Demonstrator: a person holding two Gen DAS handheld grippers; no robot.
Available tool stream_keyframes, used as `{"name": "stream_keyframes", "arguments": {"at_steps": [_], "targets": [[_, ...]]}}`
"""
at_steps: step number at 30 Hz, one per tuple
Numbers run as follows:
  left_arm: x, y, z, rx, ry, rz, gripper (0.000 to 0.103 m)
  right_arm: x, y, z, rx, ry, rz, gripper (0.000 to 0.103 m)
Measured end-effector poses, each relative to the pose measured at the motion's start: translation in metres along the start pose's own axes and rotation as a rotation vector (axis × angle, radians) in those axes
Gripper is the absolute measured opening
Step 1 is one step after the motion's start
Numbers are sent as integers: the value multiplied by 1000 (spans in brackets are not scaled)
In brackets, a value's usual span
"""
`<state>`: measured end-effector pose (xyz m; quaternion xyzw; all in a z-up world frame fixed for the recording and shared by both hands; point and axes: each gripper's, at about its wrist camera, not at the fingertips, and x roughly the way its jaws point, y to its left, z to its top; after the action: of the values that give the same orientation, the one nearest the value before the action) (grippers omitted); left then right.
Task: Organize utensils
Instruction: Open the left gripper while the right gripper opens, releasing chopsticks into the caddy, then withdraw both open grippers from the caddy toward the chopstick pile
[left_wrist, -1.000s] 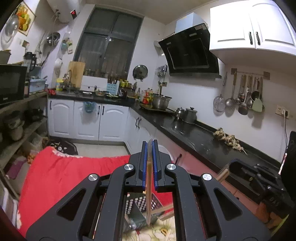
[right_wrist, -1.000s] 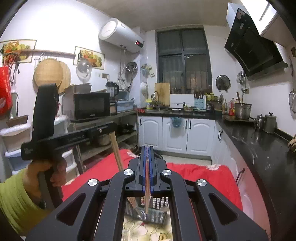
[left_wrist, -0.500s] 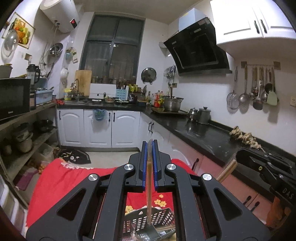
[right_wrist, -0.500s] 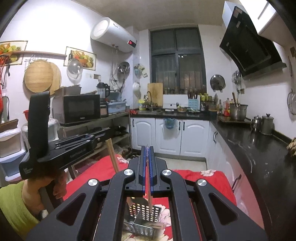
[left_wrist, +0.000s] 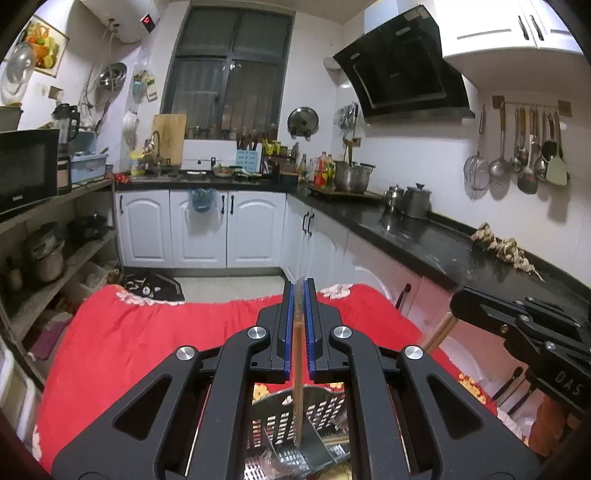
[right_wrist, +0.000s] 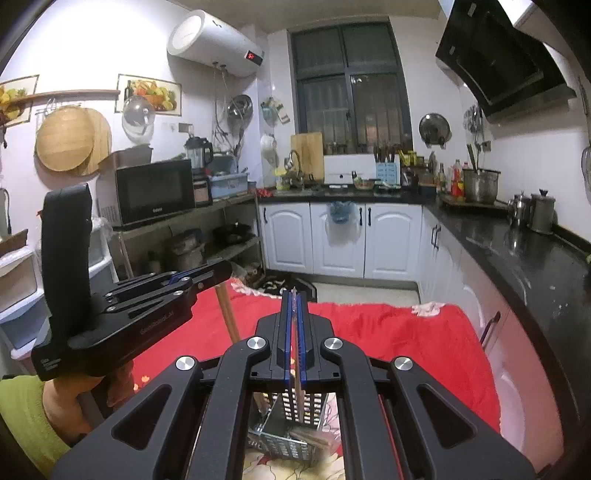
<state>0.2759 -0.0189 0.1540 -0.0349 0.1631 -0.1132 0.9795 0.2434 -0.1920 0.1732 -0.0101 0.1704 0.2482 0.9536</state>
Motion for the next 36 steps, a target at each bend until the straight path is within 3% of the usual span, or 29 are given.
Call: {"name": "stream_keyframes", "arguments": {"at_steps": [6, 9, 14, 16, 21, 25, 36], "targets": [[6, 8, -14, -20, 53, 1, 6, 11, -4, -15, 16, 51, -13, 4], [6, 10, -17, -33, 75, 1, 34, 14, -8, -20, 30, 71, -21, 12], [0, 15, -17, -56, 77, -5, 48, 6, -12, -23, 43, 67, -29, 32], [-3, 16, -15, -64, 68, 0, 62, 0, -13, -24, 40, 60, -33, 34], [-15, 21, -12, -100, 58, -6, 85, -13, -21, -26, 61, 57, -39, 44], [-24, 25, -14, -119, 59, -5, 92, -23, -24, -30, 69, 59, -42, 47], [-62, 33, -35, -141, 46, -11, 92, -45, -18, -50, 63, 65, -24, 52]]}}
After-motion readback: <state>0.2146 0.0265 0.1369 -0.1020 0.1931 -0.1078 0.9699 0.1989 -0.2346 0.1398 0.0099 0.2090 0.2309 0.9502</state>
